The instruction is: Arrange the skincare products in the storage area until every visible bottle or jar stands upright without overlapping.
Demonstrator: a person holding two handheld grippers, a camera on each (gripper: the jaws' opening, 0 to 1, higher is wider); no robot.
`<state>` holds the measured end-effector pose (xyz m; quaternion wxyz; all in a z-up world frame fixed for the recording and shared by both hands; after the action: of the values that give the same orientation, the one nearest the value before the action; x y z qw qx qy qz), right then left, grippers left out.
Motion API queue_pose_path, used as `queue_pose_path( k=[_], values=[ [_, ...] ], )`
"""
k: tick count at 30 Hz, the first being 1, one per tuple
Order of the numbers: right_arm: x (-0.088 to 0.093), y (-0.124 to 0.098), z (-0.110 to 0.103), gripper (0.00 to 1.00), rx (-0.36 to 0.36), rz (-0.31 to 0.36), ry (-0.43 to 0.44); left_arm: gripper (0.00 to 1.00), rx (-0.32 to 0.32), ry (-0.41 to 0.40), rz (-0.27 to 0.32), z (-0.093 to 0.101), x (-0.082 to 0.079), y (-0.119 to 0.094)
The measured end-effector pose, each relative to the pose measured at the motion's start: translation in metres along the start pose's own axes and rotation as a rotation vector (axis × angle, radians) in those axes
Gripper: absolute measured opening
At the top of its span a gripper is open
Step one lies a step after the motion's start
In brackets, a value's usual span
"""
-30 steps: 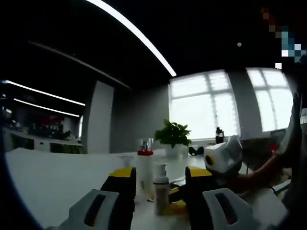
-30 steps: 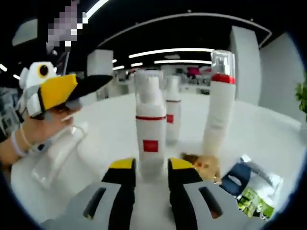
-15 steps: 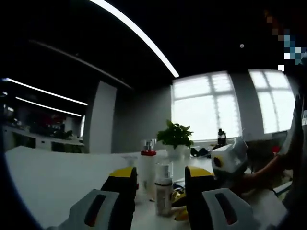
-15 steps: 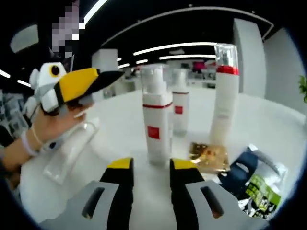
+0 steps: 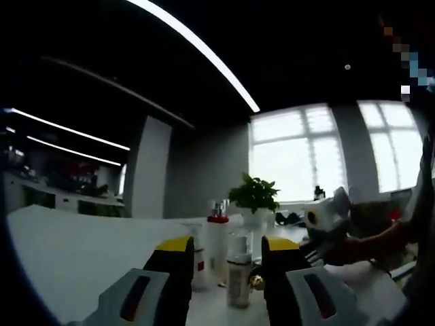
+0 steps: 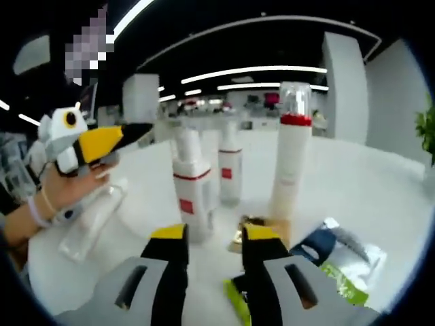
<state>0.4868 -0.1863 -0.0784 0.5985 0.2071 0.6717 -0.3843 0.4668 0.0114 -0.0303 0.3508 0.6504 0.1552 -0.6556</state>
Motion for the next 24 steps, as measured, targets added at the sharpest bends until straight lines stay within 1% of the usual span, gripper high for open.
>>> queue_pose_path(
  k=[2, 3, 4, 6, 7, 8, 11, 13, 15, 17, 18, 19, 20, 21, 23, 24],
  values=[
    [0.001, 0.0, 0.009, 0.4, -0.003, -0.037, 0.007, 0.41, -0.009, 0.004, 0.0, -0.001, 0.0, 0.0],
    [0.004, 0.001, 0.013, 0.43, -0.038, -0.092, 0.005, 0.41, -0.014, 0.007, -0.003, -0.001, 0.001, 0.0],
    [0.006, 0.001, 0.017, 0.46, -0.045, -0.139, 0.013, 0.41, -0.015, 0.009, -0.004, -0.001, 0.001, 0.0],
    [0.001, 0.006, 0.026, 0.5, -0.055, -0.167, 0.005, 0.41, -0.014, 0.011, -0.005, 0.0, 0.001, 0.0],
    [0.001, 0.007, 0.028, 0.52, -0.057, -0.177, 0.002, 0.41, -0.014, 0.012, -0.005, 0.0, 0.001, 0.0],
    [0.0, 0.008, 0.031, 0.53, -0.062, -0.203, -0.005, 0.41, -0.013, 0.013, -0.005, 0.001, 0.001, 0.0],
    [-0.007, 0.013, 0.042, 0.53, -0.073, -0.253, -0.035, 0.41, -0.016, 0.02, -0.005, 0.001, 0.001, 0.0],
    [-0.009, 0.019, 0.049, 0.52, -0.084, -0.305, -0.027, 0.41, -0.017, 0.016, -0.001, 0.001, 0.0, 0.0],
    [-0.01, 0.022, 0.052, 0.56, -0.096, -0.356, -0.033, 0.41, -0.019, 0.012, 0.001, 0.0, 0.0, 0.0],
    [-0.014, 0.03, 0.054, 0.58, -0.09, -0.366, -0.042, 0.41, -0.019, 0.011, 0.003, 0.0, 0.0, 0.0],
    [-0.013, 0.032, 0.056, 0.59, -0.084, -0.415, -0.054, 0.41, -0.019, 0.009, 0.004, 0.0, 0.0, 0.001],
    [-0.012, 0.034, 0.055, 0.6, -0.085, -0.448, -0.051, 0.41, -0.019, 0.009, 0.005, 0.0, 0.0, 0.001],
    [-0.012, 0.037, 0.054, 0.61, -0.074, -0.475, -0.032, 0.41, -0.019, 0.012, 0.004, 0.0, 0.0, 0.001],
    [-0.013, 0.04, 0.054, 0.62, -0.058, -0.48, -0.018, 0.41, -0.019, 0.012, 0.004, 0.001, 0.0, 0.001],
    [-0.012, 0.046, 0.052, 0.61, -0.048, -0.493, 0.02, 0.41, -0.02, 0.016, 0.004, 0.001, -0.001, 0.001],
    [-0.012, 0.047, 0.052, 0.62, -0.046, -0.498, 0.022, 0.41, -0.019, 0.017, 0.005, 0.001, -0.001, 0.001]
  ],
)
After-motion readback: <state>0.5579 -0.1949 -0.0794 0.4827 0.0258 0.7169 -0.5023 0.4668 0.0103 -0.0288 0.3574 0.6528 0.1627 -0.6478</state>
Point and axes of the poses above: the point that each gripper's makers call its tool centre point, and the gripper's own axes: y roughly forward along the fingers, z roughly to its right, x roughly out of its underside, the point moved 7 cm from there along -y, roughly backward along the fingers, and after that the axes turned 4 degrees about z, right-handed, at the moved point
